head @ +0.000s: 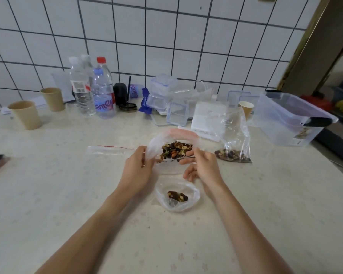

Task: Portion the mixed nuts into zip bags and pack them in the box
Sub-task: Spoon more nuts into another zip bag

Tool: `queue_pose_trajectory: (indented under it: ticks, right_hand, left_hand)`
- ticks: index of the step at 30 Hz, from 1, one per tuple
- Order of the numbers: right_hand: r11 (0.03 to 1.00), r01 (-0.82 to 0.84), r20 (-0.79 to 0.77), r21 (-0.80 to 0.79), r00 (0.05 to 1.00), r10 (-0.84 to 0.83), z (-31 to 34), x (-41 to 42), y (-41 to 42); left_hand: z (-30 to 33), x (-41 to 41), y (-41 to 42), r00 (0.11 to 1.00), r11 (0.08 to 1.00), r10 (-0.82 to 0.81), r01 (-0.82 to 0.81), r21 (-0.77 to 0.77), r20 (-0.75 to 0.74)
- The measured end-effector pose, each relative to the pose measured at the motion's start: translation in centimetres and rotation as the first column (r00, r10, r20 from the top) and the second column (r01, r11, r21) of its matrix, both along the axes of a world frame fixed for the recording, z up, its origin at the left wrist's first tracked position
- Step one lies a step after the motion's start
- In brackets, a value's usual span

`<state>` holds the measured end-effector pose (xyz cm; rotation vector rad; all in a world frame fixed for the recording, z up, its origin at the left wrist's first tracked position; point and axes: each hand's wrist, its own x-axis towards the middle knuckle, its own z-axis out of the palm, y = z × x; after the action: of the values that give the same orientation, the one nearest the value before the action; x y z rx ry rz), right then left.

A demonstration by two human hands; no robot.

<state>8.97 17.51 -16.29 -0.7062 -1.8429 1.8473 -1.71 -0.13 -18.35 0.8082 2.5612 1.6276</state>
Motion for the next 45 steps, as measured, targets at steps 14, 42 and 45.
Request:
queue_pose_trajectory:
  ticks: [14,42,45]
  right_hand:
    - [0.953,0.025,-0.042,-0.303,0.998,-0.04,-0.6,-0.9,-0.4]
    - [0.986,0.042,-0.157,-0.161,0.985,-0.067,3.2,3.4,0.3]
    - [0.984,0.02,-0.19,-0.175,0.98,-0.054,4.1,5.5,-0.1]
  left_hand:
    - [1.4,1.2,0.1,0.967,0.962,-0.068,-0.002,0.275,0.247]
    - [2.4,1.0,-2.4,0.971,0.967,0.14,-0.093,0.236,-0.192]
    - [2.4,1.4,-2.9,0.976,0.988,0.008,0.026,0.153,-0.216]
